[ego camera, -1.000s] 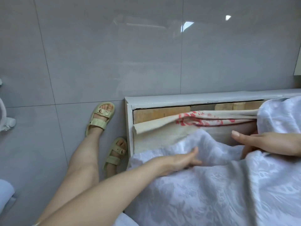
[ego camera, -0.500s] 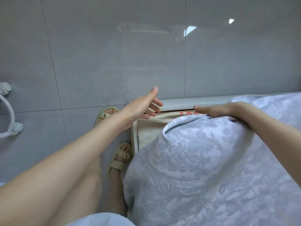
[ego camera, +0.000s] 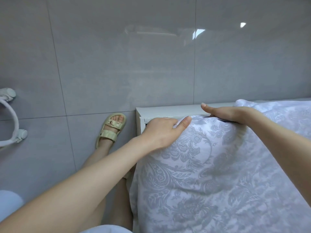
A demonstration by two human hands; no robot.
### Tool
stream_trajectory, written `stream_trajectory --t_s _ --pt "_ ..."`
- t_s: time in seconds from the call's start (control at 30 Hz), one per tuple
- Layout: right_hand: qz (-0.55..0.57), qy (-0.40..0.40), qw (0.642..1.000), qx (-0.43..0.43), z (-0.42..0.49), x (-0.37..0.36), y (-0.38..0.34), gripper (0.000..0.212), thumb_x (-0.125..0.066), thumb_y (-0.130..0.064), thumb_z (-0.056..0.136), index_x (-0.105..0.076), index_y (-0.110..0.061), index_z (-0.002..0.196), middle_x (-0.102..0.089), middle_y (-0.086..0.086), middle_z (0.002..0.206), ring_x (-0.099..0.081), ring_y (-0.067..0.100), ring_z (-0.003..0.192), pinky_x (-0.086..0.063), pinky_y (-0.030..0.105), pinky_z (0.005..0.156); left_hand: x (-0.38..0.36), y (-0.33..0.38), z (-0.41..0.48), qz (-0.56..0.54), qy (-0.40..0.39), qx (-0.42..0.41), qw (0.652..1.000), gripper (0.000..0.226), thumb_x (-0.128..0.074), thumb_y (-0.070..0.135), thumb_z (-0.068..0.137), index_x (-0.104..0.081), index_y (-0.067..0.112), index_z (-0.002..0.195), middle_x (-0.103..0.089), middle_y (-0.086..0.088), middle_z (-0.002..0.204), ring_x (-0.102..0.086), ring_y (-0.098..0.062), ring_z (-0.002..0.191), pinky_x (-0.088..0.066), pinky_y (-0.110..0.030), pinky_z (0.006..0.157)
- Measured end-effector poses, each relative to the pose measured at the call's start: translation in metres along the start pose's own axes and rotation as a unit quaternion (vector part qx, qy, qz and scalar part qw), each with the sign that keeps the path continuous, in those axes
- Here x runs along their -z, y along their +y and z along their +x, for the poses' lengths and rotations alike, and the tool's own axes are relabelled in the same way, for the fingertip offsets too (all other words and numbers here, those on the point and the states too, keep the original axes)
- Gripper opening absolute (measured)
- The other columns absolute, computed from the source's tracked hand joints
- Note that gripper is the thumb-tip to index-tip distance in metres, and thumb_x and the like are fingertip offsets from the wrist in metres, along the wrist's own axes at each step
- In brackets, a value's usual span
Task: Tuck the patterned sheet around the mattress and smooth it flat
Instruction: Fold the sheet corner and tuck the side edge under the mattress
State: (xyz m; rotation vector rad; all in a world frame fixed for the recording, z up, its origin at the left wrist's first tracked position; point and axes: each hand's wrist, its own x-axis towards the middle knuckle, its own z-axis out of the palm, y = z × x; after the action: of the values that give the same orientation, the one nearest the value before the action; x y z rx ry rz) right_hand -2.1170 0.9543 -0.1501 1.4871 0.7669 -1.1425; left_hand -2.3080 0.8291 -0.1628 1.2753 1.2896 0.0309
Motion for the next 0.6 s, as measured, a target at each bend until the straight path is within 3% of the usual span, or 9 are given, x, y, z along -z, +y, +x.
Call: stream_trajectory --t_s 0.07,0.1,0.17,0.2,0.3,0.37,0.43,0.53,0.6 --pt "-0.026 0.012 0.999 -0.016 0.002 0.005 -0.004 0.096 -0.023 -0.090 0.069 -0.065 -0.018 0.117 -0.064 0.011 0.122 -0.061 0.024 0.113 -0.044 0.034 0.095 0.004 -0.001 0.013 -0.031 -0.089 0.051 0.994 0.078 -0.003 0.067 0.089 -0.061 0.025 0.120 -0.062 -0.004 0.121 -0.051 -0.025 0.118 -0.038 -0.034 0.096" --pt "-0.040 0.018 0.999 -0.016 0.005 0.007 -0.005 0.102 -0.023 -0.093 0.064 -0.061 -0.018 0.123 -0.061 0.008 0.126 -0.056 0.023 0.119 -0.037 0.037 0.104 0.005 -0.003 0.019 -0.084 -0.142 0.085 0.983 0.081 -0.003 0.071 0.086 -0.055 0.028 0.130 -0.057 -0.002 0.131 -0.049 -0.024 0.123 -0.036 -0.034 0.101" --pt "-0.055 0.015 0.998 -0.034 0.008 0.009 -0.008 0.107 -0.031 -0.096 0.056 -0.058 -0.018 0.124 -0.062 0.003 0.122 -0.053 0.023 0.121 -0.029 0.040 0.111 0.007 -0.004 0.027 -0.214 -0.226 0.124 0.942 0.084 -0.006 0.078 0.081 -0.049 0.030 0.136 -0.052 0.001 0.138 -0.049 -0.020 0.124 -0.034 -0.035 0.107" --pt "-0.050 0.010 0.997 -0.049 0.011 0.007 -0.008 0.103 -0.037 -0.095 0.056 -0.062 -0.015 0.116 -0.065 0.005 0.115 -0.057 0.023 0.115 -0.031 0.039 0.110 0.008 -0.005 0.029 -0.256 -0.253 0.126 0.924 0.084 -0.008 0.078 0.082 -0.048 0.029 0.137 -0.052 0.000 0.138 -0.051 -0.020 0.124 -0.035 -0.036 0.108" --pt "-0.033 0.035 0.999 -0.022 0.017 -0.003 -0.007 0.073 -0.036 -0.081 0.076 -0.063 -0.014 0.090 -0.065 0.005 0.099 -0.058 0.022 0.100 -0.037 0.034 0.096 0.014 -0.003 0.033 -0.279 -0.270 0.154 0.909 0.081 -0.008 0.072 0.087 -0.050 0.020 0.133 -0.054 -0.006 0.135 -0.054 -0.022 0.120 -0.040 -0.031 0.099" --pt "-0.020 0.119 0.990 0.067 0.022 -0.005 -0.006 0.073 -0.022 -0.072 0.087 -0.067 -0.014 0.094 -0.065 0.006 0.110 -0.058 0.024 0.102 -0.038 0.033 0.092 0.017 -0.005 0.035 -0.265 -0.269 0.176 0.909 0.082 -0.007 0.073 0.087 -0.053 0.018 0.127 -0.056 -0.009 0.131 -0.057 -0.024 0.113 -0.042 -0.031 0.091" --pt "0.038 0.218 0.959 0.179 0.017 -0.001 -0.004 0.072 -0.017 -0.064 0.093 -0.069 -0.015 0.088 -0.070 0.009 0.105 -0.063 0.023 0.094 -0.044 0.031 0.085 0.018 -0.011 0.040 -0.261 -0.271 0.191 0.907 0.087 -0.008 0.077 0.083 -0.057 0.014 0.117 -0.060 -0.010 0.120 -0.061 -0.022 0.100 -0.046 -0.031 0.087" --pt "0.079 0.225 0.933 0.271 0.005 -0.012 0.006 0.073 -0.017 -0.076 0.084 -0.070 -0.026 0.095 -0.071 -0.005 0.101 -0.063 0.015 0.098 -0.043 0.035 0.097 0.016 -0.017 0.048 -0.248 -0.268 0.195 0.910 0.094 -0.007 0.080 0.081 -0.063 0.007 0.100 -0.066 -0.009 0.102 -0.064 -0.019 0.086 -0.050 -0.030 0.080" --pt "-0.040 0.219 0.938 0.265 0.004 -0.036 0.004 0.074 -0.013 -0.076 0.083 -0.067 -0.030 0.107 -0.067 -0.006 0.113 -0.058 0.019 0.110 -0.039 0.038 0.100 0.019 -0.016 0.050 -0.238 -0.251 0.197 0.918 0.089 -0.004 0.077 0.083 -0.062 0.008 0.083 -0.065 -0.007 0.082 -0.062 -0.016 0.071 -0.047 -0.027 0.065"
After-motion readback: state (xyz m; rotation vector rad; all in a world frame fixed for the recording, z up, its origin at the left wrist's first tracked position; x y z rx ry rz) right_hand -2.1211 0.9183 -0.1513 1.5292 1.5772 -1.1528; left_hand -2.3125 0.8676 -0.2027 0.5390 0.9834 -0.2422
